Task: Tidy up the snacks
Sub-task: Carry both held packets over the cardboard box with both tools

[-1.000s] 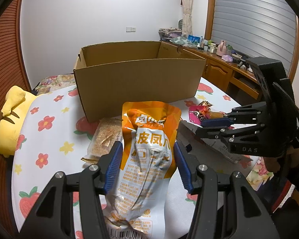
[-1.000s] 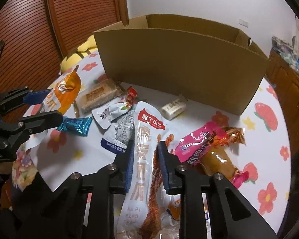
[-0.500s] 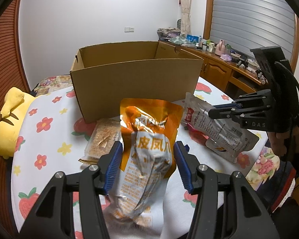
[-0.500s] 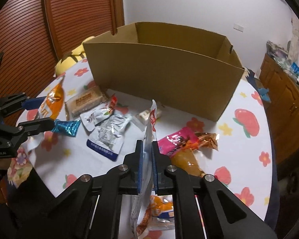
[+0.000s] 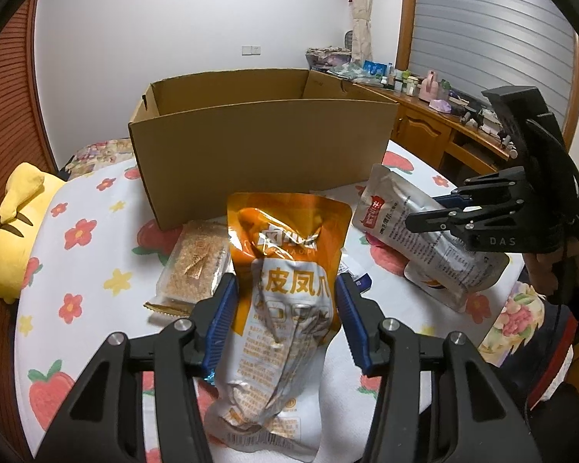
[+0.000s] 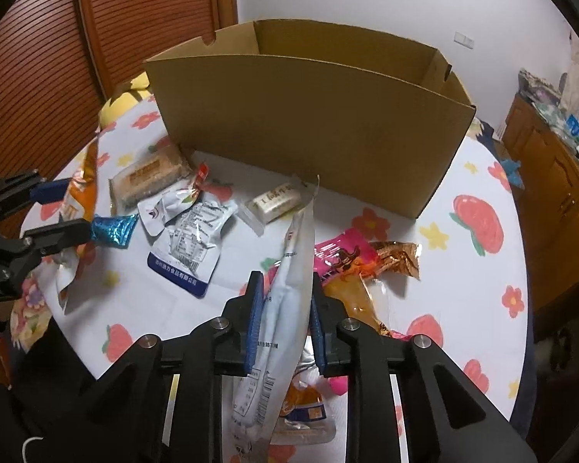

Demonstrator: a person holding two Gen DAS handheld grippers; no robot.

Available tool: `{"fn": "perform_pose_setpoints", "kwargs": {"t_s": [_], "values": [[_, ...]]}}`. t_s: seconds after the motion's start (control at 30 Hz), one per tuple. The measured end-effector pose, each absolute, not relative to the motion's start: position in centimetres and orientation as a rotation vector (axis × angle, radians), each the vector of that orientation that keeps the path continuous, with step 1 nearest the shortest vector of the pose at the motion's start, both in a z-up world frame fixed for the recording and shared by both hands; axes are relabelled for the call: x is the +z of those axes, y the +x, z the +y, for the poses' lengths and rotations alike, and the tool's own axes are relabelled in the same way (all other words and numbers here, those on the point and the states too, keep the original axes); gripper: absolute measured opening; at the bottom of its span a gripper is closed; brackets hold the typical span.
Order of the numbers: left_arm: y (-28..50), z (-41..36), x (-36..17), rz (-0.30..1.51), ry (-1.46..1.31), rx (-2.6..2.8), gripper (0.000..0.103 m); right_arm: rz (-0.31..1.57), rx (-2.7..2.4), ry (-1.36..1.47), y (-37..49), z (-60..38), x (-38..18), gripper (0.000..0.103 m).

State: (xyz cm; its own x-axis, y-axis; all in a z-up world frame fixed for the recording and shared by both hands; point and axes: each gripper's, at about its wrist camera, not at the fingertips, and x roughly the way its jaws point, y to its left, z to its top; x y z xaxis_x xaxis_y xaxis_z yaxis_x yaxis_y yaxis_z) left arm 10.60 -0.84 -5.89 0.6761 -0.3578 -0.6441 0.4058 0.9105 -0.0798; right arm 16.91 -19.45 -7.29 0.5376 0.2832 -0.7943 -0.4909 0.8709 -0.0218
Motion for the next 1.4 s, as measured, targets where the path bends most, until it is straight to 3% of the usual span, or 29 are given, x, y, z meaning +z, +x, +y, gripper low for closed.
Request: {"fn": "perform_pose_setpoints", "kwargs": {"t_s": [0.67,1.4], "values": [[10.6,0.1,-3.1,0.609,0.024,-0.393,0.046,0.714,0.462,-0.231,15.1,-19.6,-2.2,0.017],[18.9,-0.6,7.9,0.467,0.058,-0.405,0.047,0.539,0.491,-0.225,21.1,-19.4,7.8,0.017]]}}
